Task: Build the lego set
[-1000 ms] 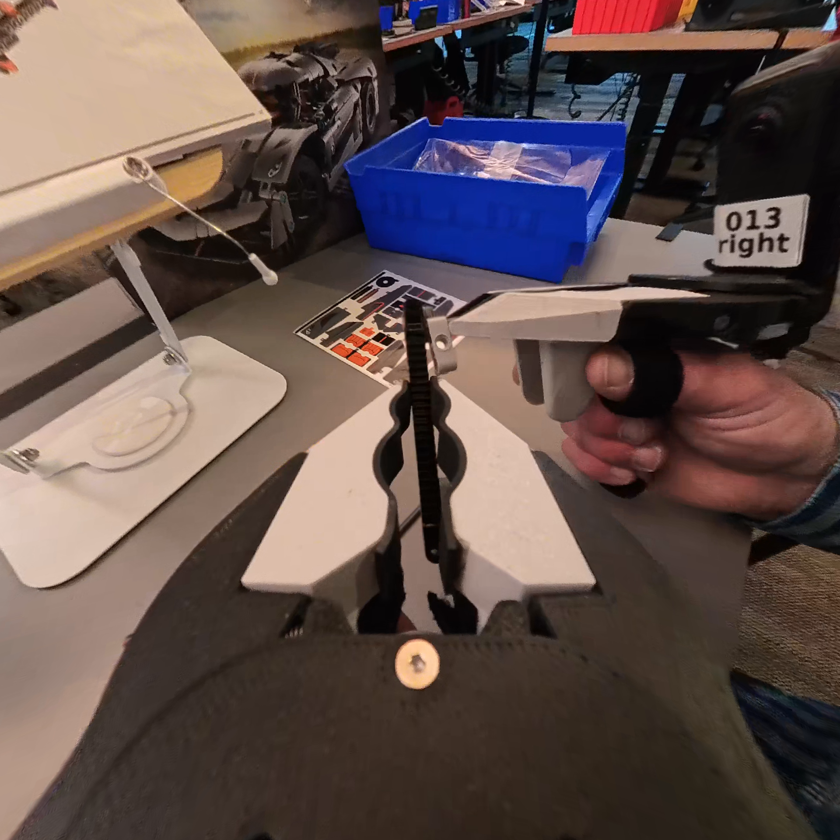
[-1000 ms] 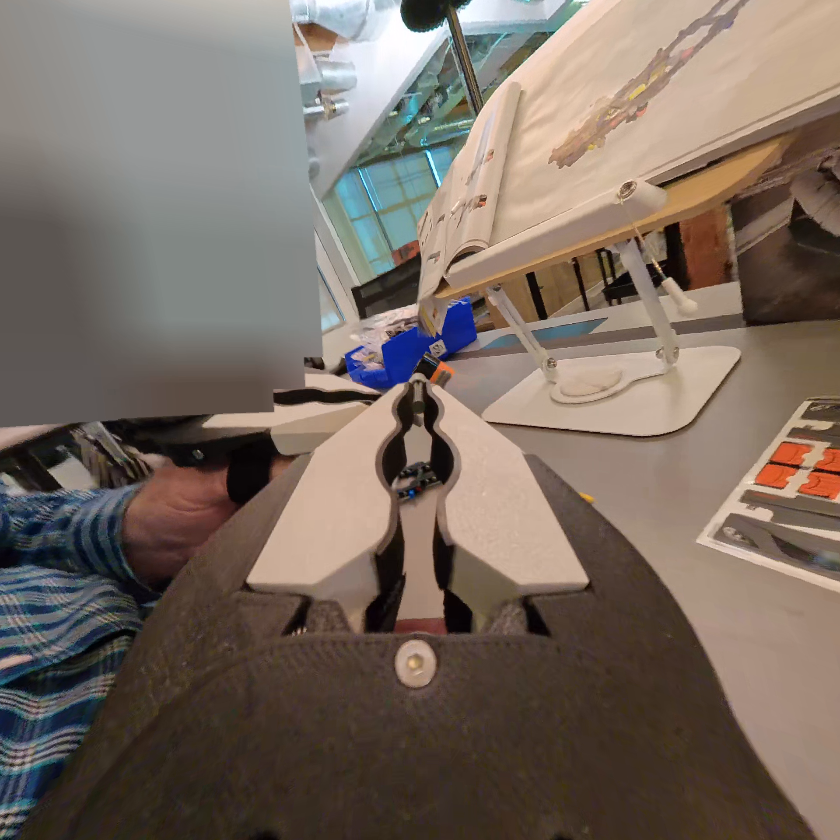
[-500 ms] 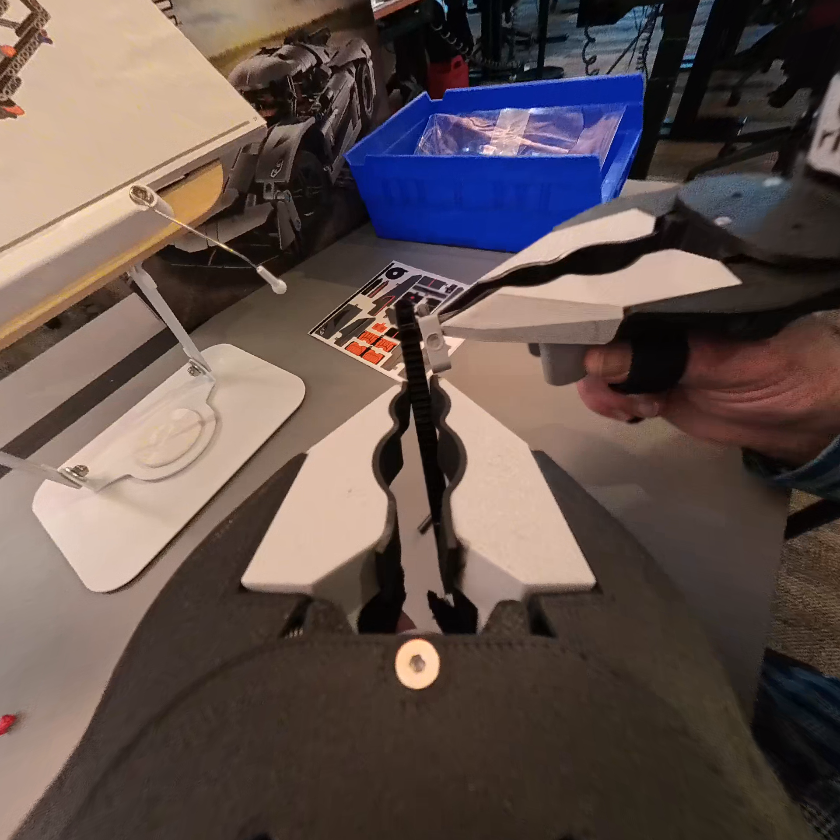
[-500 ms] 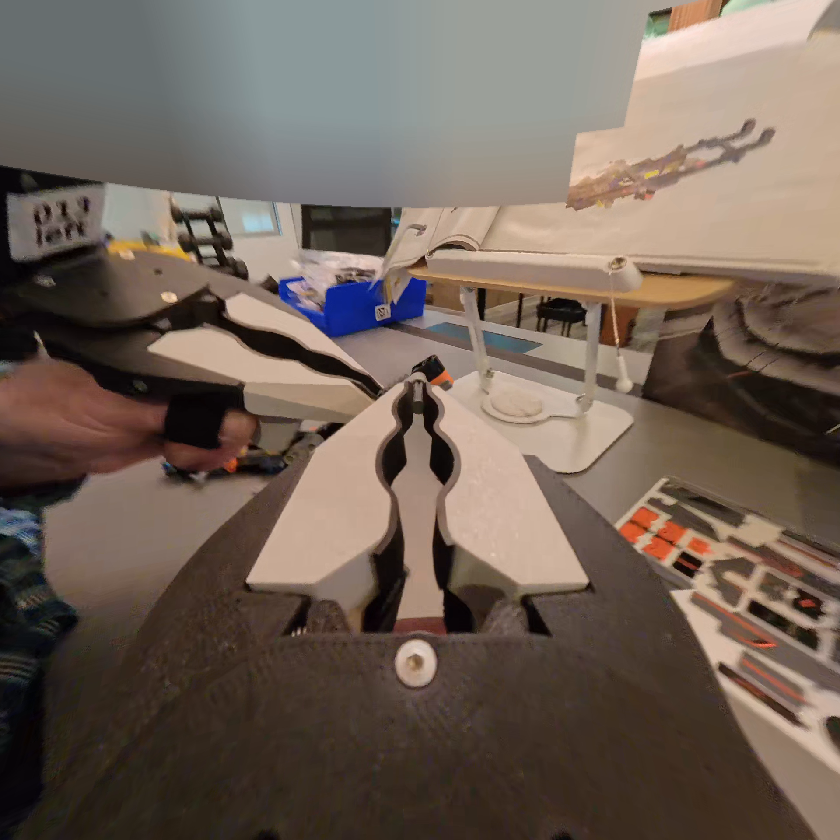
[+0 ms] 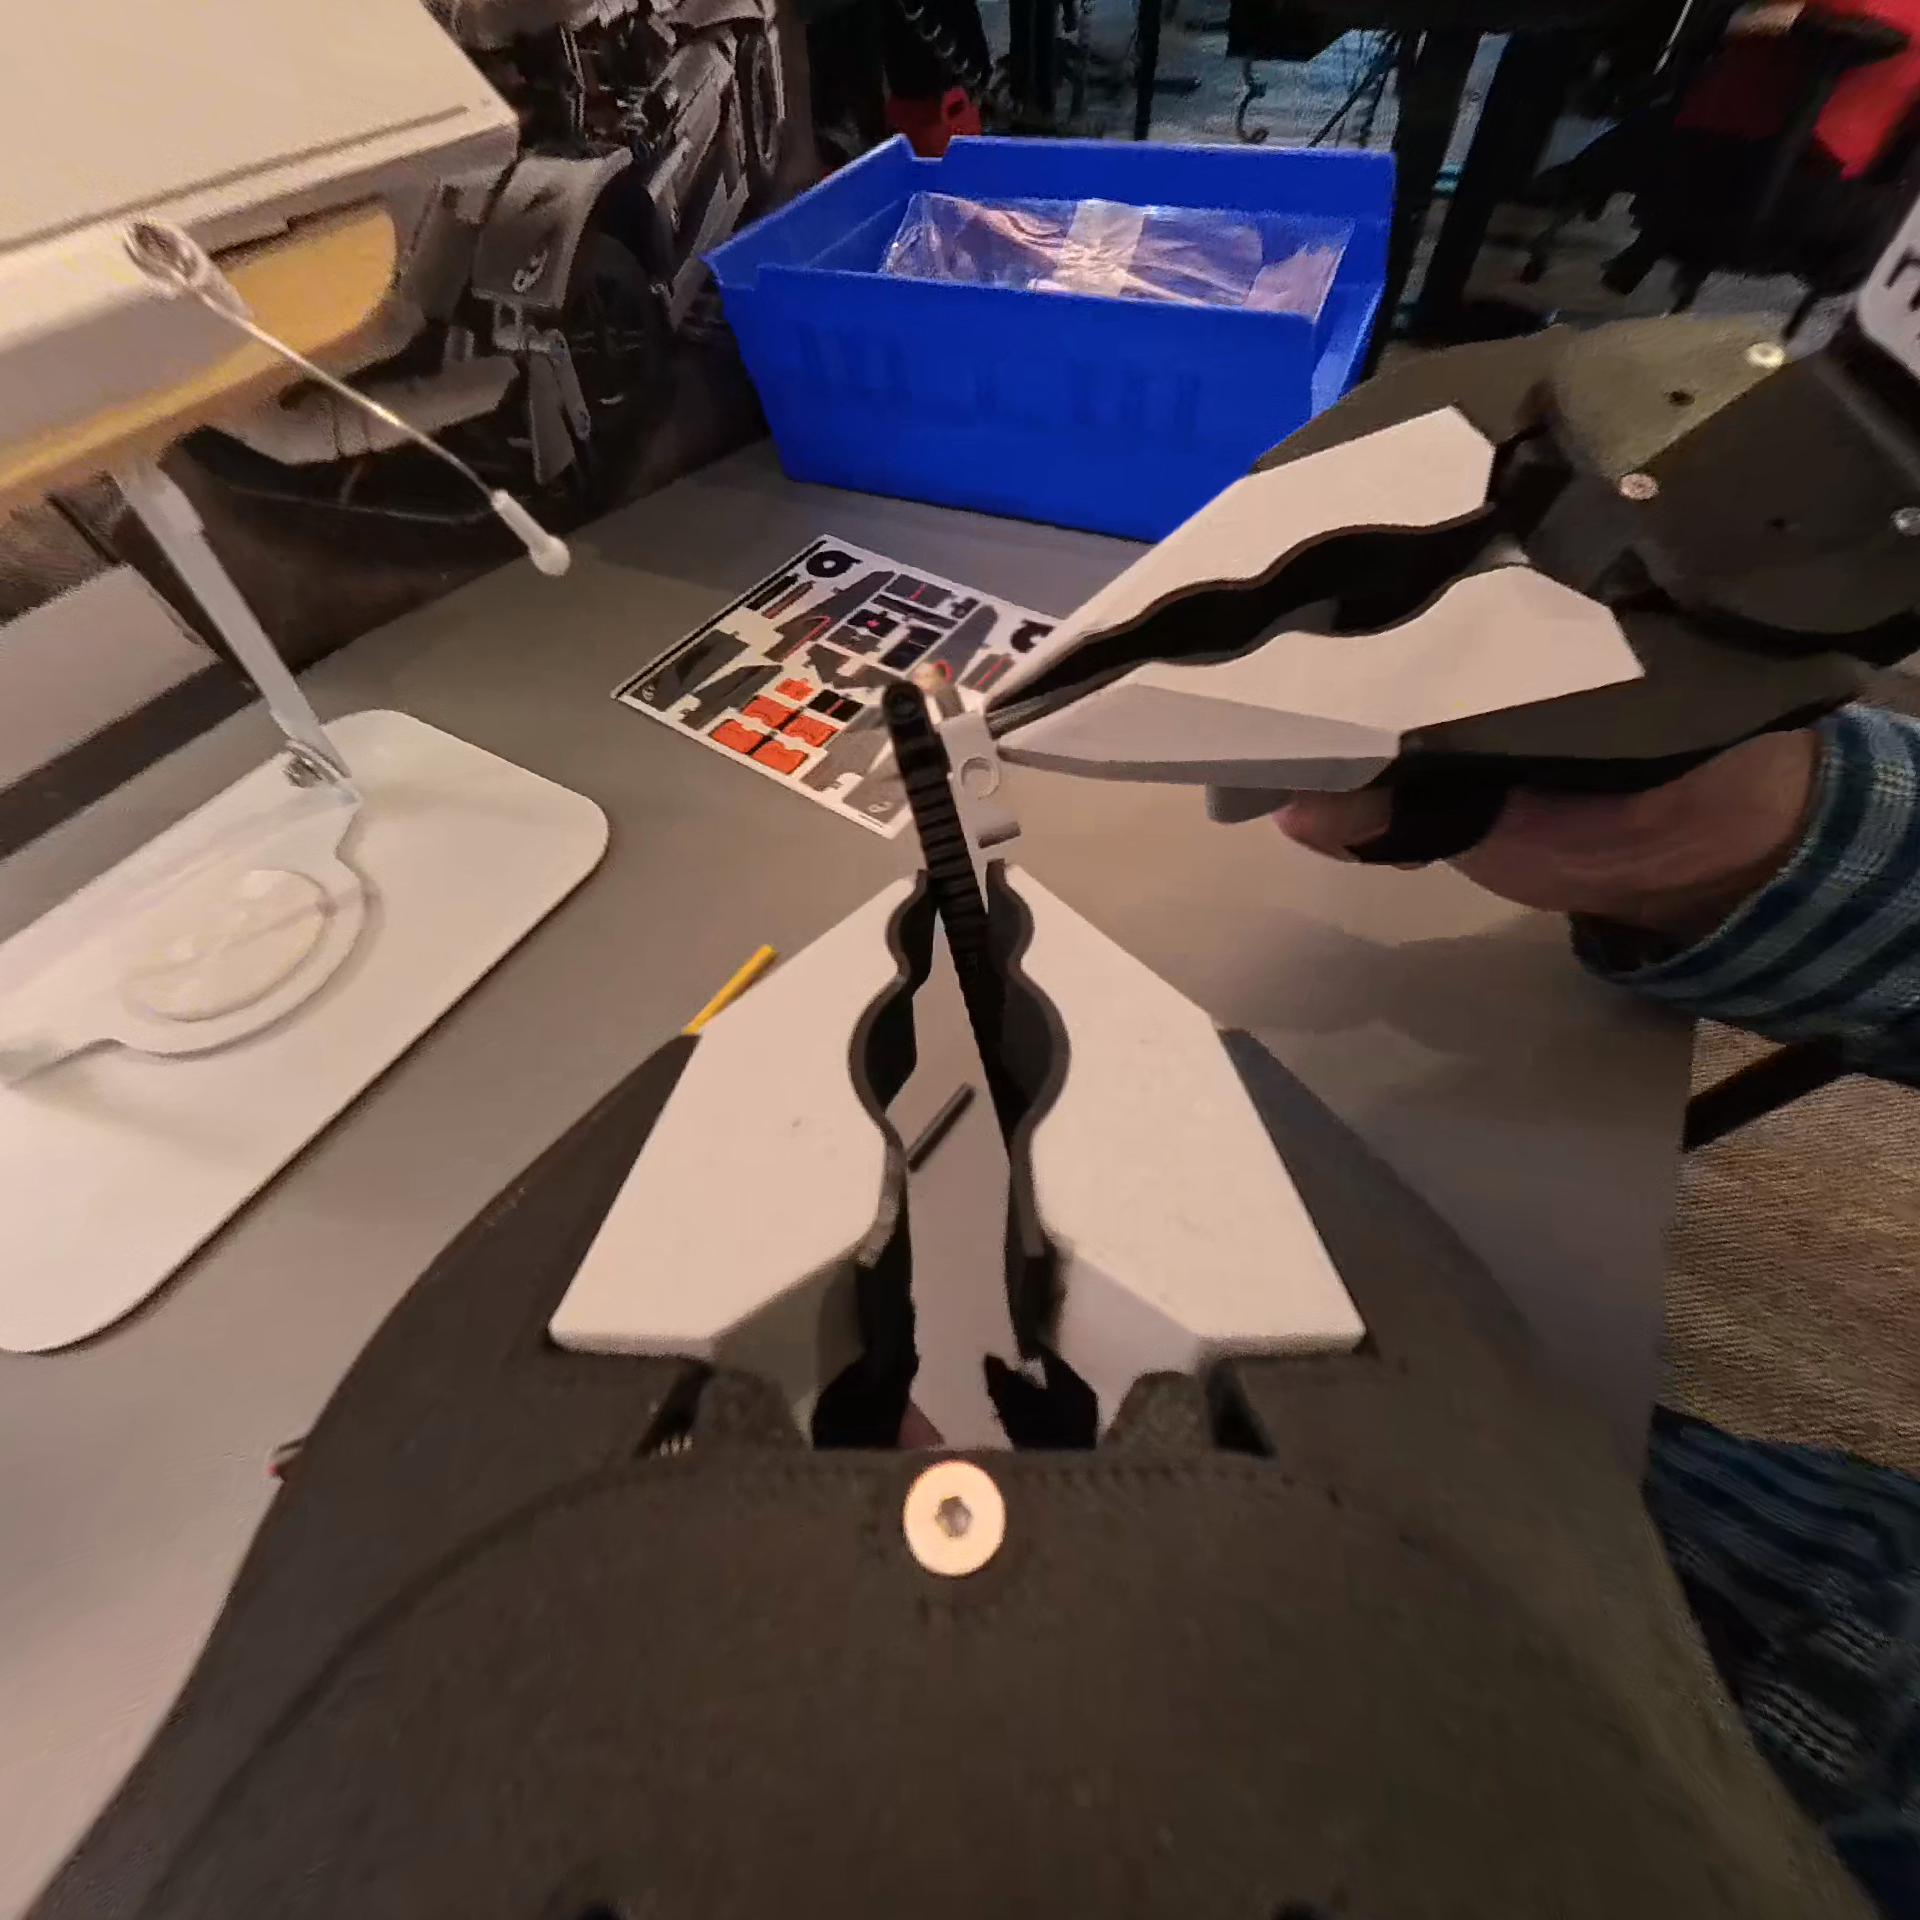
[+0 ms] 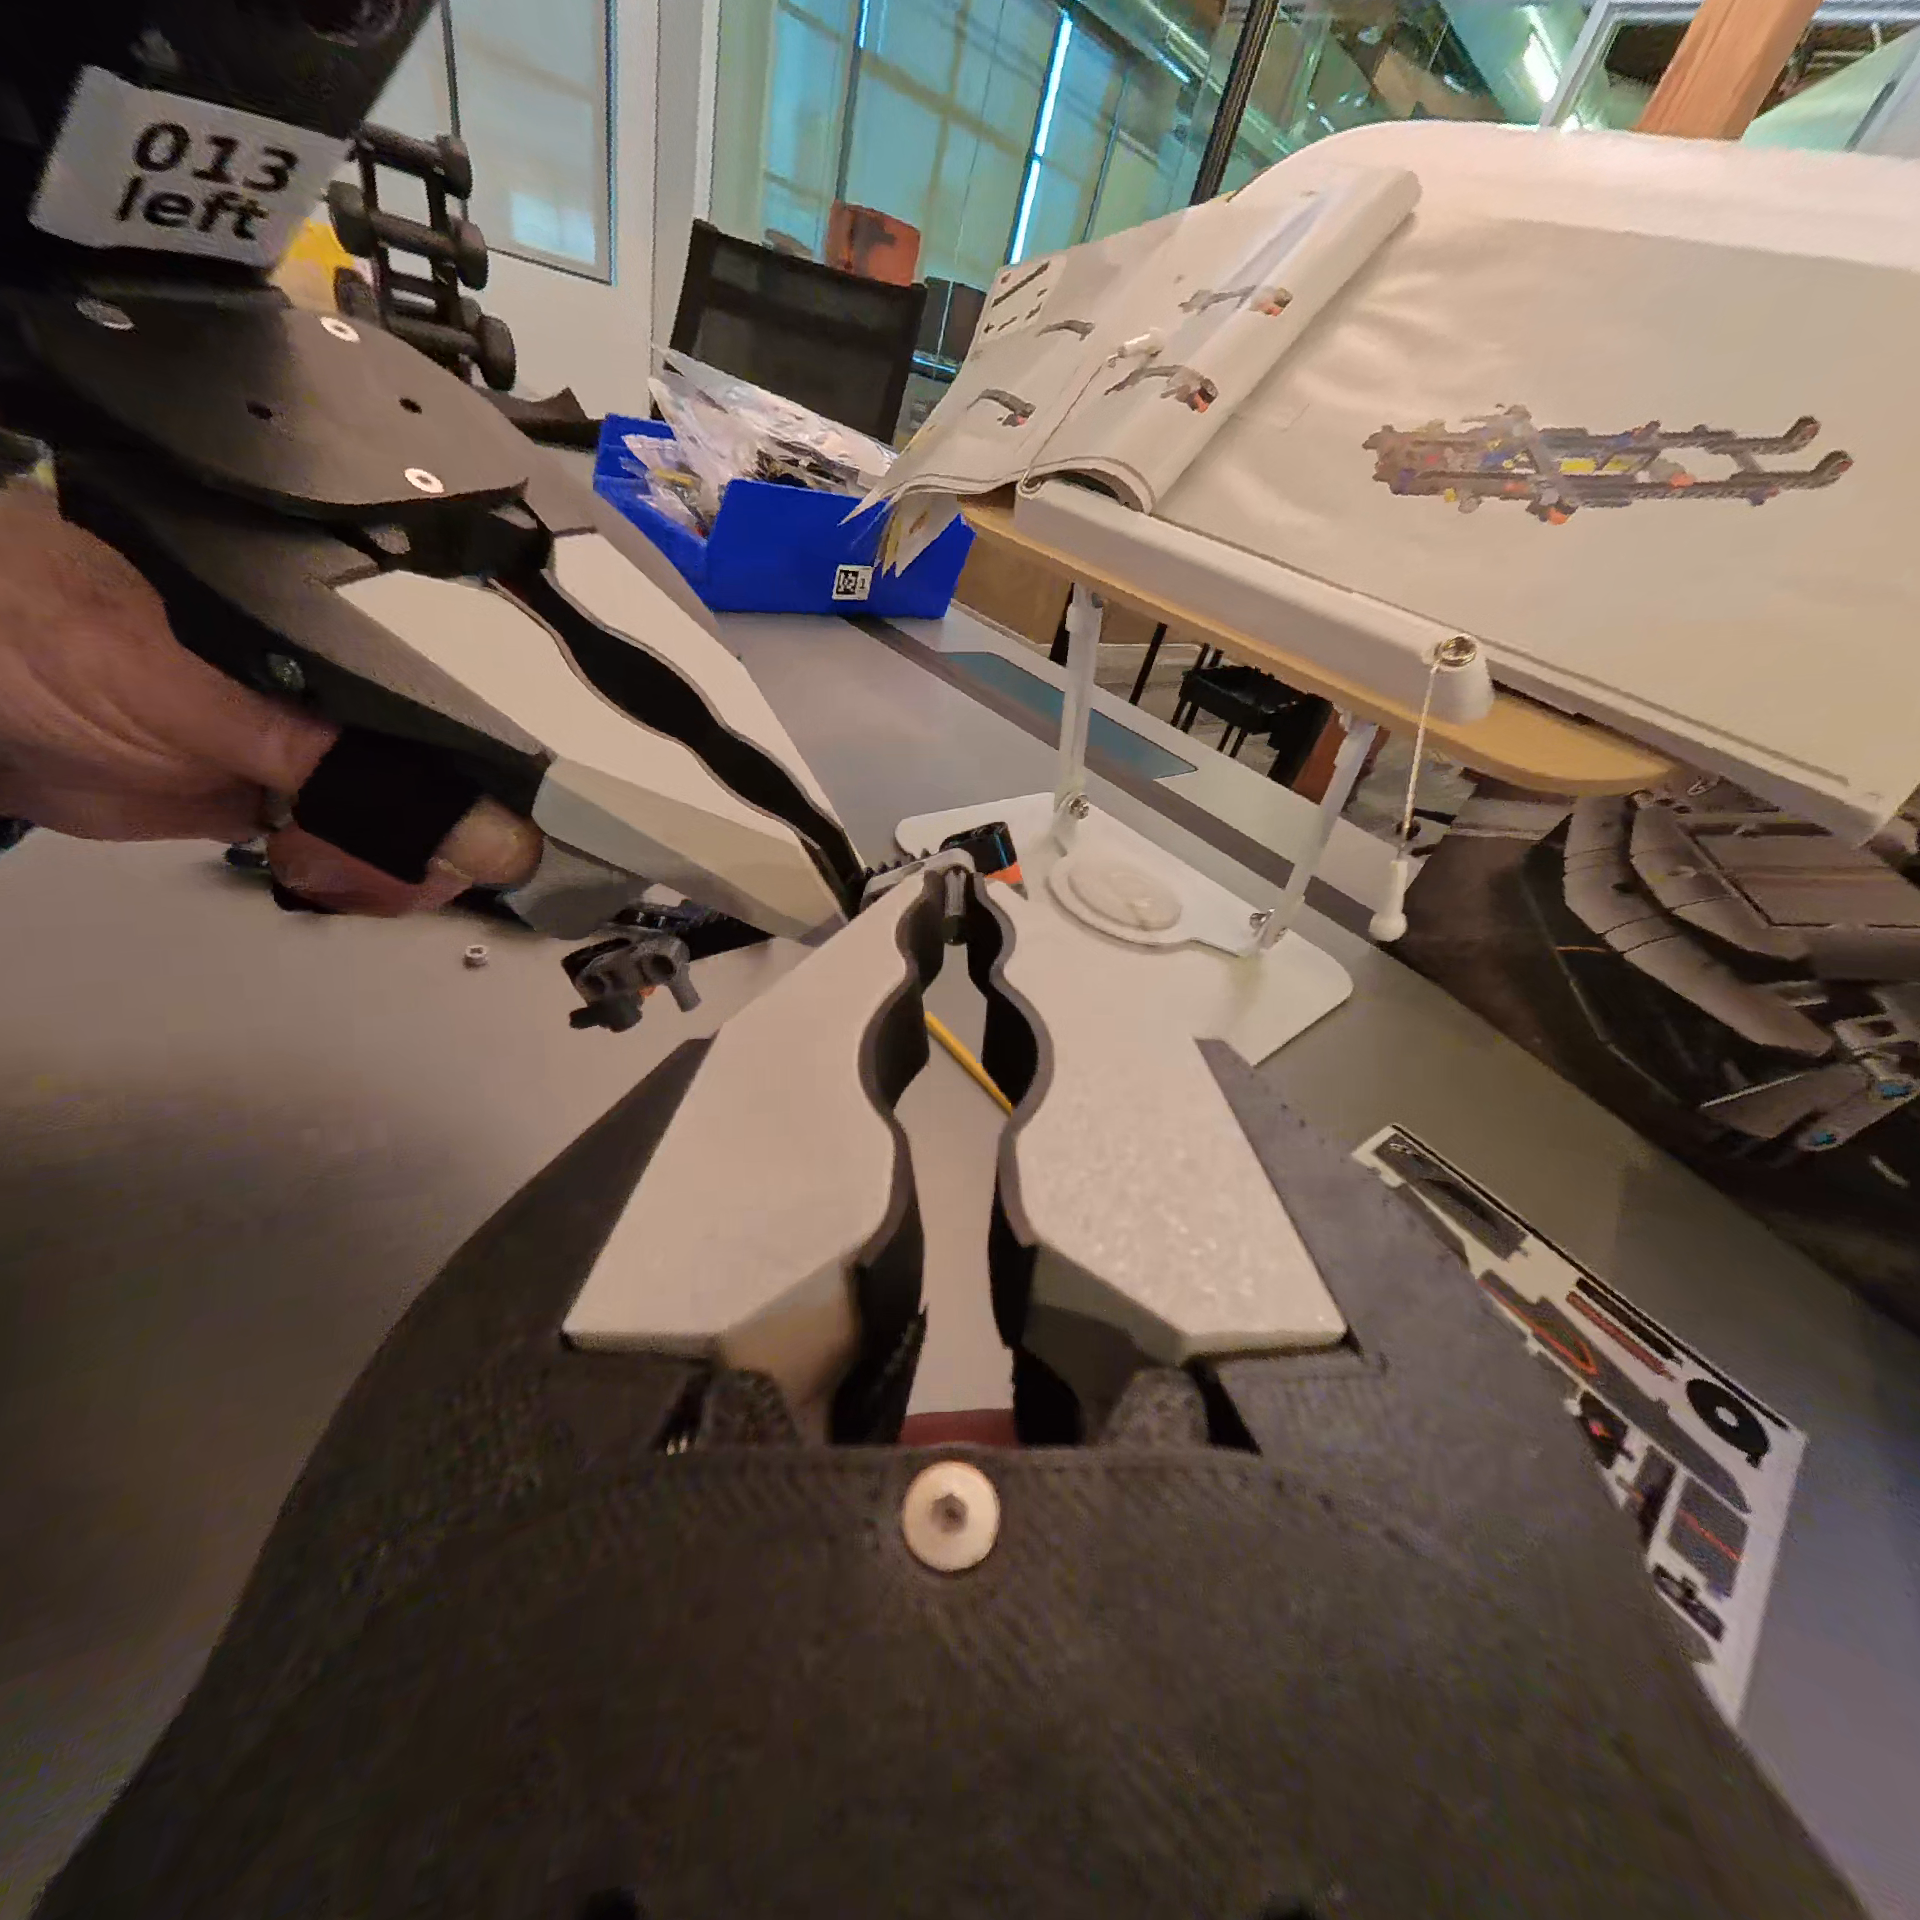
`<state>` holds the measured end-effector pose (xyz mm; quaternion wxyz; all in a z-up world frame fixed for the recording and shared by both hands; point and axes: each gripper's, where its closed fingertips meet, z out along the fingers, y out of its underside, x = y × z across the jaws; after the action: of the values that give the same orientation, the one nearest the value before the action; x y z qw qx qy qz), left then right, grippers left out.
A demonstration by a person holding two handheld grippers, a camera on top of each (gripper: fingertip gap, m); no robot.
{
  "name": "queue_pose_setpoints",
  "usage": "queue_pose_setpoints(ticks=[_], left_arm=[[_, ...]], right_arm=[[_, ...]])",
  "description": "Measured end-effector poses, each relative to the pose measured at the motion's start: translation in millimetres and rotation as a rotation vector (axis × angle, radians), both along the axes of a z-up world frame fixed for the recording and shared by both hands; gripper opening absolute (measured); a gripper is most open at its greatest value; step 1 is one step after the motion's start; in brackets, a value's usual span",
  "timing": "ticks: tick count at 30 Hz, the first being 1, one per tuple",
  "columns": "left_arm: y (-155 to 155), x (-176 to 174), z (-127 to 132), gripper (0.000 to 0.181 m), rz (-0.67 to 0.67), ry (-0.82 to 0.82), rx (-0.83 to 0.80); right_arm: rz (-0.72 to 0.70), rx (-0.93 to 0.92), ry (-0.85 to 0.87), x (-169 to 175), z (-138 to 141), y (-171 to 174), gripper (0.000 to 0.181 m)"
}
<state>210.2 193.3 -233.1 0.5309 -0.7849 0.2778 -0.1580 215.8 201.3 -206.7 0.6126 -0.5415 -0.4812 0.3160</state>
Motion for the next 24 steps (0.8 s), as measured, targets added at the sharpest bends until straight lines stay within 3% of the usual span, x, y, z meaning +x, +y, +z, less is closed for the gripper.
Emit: queue_pose_setpoints(ticks=[1,9,17,24], left_arm=[[0,-1,-2,0.008,-0.004,-0.015,-0.004],[-1,6,-2,0.023,-0.073,-0.075,0.013],[5,5,1,0.017,-0.057,-0.057,0.079],[7,-2,6,0.037,-0.024,-0.076,0.108]], right_arm=[[0.002,-0.003,-0.001,-1,-2,-1,0.002],[0.039,-0.059,0.035,-5,-3,-4,0.001],[0.060,-0.112,0.064,-5,0,-2,0.001],[0.075,-0.142,0.101,-4,4,-1,0.000]])
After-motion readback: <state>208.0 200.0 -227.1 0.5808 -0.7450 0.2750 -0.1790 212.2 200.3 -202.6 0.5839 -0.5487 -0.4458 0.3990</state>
